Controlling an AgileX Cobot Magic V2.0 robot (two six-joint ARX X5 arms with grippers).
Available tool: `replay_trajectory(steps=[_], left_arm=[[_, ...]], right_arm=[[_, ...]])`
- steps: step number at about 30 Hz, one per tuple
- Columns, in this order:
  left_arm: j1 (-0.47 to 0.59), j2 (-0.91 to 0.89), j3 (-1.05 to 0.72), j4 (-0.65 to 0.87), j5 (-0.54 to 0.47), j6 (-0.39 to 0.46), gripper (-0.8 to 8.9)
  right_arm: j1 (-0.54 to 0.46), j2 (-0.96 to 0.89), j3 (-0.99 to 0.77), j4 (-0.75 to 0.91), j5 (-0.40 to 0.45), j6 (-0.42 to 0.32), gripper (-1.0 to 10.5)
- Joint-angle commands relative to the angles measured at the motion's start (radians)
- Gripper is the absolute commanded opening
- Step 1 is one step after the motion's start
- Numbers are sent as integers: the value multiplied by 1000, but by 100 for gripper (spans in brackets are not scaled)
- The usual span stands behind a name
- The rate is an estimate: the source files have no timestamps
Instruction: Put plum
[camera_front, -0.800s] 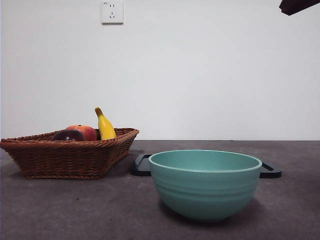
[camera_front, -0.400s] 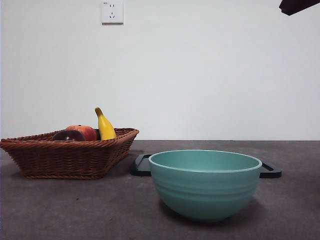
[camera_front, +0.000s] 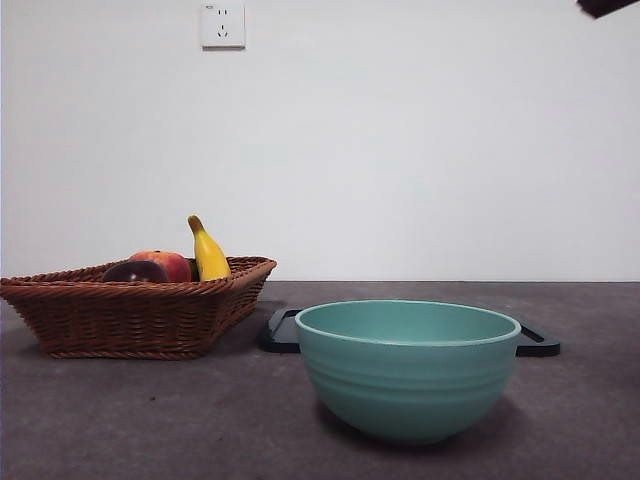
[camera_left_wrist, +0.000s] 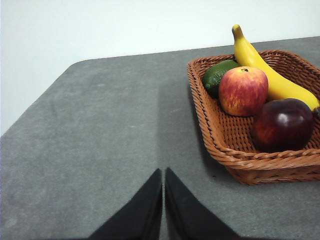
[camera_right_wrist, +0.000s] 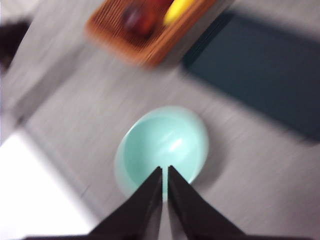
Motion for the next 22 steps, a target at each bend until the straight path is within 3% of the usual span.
replay_trajectory(steps=[1,9,22], left_arm=[[2,-2,-20,-6,-2,-6,7],[2,-2,-20,-6,-2,-6,7],[2,-2,-20,-6,-2,-6,7]], right_arm=[[-121,-57,-24,77,5,-55,7],[-488,-322,-244,359,11,-132,7],[-520,-589,-683,790,35,-112,7]])
